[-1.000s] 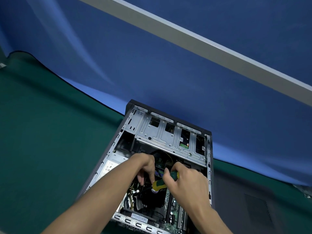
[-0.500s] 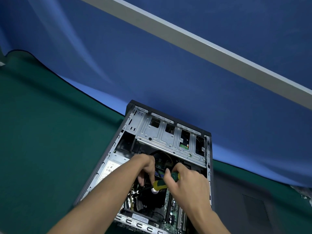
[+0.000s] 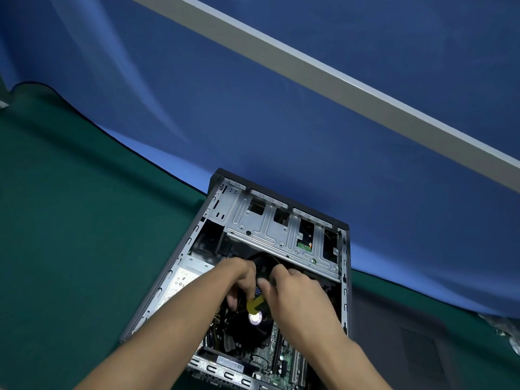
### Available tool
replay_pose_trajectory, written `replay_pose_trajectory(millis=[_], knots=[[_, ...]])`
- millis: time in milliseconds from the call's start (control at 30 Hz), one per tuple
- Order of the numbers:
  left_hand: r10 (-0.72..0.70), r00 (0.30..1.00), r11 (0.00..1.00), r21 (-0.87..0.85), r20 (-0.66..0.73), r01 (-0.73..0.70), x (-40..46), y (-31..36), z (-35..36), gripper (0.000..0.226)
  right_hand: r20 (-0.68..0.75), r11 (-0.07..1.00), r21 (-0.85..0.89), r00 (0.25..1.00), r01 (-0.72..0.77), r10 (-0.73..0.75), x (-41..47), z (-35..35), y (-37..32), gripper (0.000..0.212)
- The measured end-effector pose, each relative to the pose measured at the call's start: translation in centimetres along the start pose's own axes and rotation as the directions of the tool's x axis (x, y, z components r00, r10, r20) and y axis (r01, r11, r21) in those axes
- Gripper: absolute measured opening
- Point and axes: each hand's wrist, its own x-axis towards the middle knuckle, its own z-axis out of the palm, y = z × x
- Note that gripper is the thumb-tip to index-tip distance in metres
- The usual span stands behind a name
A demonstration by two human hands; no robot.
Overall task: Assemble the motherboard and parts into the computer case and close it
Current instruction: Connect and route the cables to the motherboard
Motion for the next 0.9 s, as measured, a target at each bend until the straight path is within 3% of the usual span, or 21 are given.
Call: replay_pose_trajectory(millis=[100,233,333,433,600,767,833,900], knots=[[-0.012,1.0,1.0,-0.002,0.01,0.012,0.2,0.1,0.0,0.044,0.021,0.987,-0.118,0.993,-0.11,0.113,-0.2,0.0,0.2,0.042],[-0.006,1.0,1.0,-0.014,-0.006,0.006,0.3,0.1,0.1,0.049,0.178,0.988,0.132,0.983,-0.078,0.054,-0.8,-0.4,0.6,0.028],[0.002,1.0,0.999,-0.034,0.006,-0.002,0.3,0.1,0.1,0.04,0.087,0.997,0.056,0.995,-0.055,0.05,-0.6,-0.1,-0.4,0.027],[0.011,1.0,1.0,-0.023,0.017,-0.01,-0.1,0.1,0.0,0.036,0.061,0.99,-0.098,0.993,-0.097,0.103,0.0,-0.3,-1.1,0.041],[-0.004,1.0,1.0,0.022,0.012,0.004,-0.9,0.5,0.0,0.012,0.182,0.994,0.086,0.982,-0.063,0.046,-0.3,-1.2,-1.3,0.034],[0.017,0.999,1.0,-0.019,-0.047,-0.017,-0.8,0.3,0.1,0.045,0.117,0.993,-0.07,0.988,-0.091,0.099,0.4,-0.6,-2.5,0.038],[0.016,0.994,1.0,0.005,-0.106,-0.016,-0.4,0.0,0.1,0.038,0.159,0.993,0.041,0.982,-0.109,0.101,0.6,-0.8,-2.6,0.035],[0.015,0.998,1.0,0.009,-0.067,-0.014,-0.4,0.0,0.2,0.027,0.16,0.988,0.096,0.981,-0.123,0.107,0.4,-0.8,-2.3,0.029]])
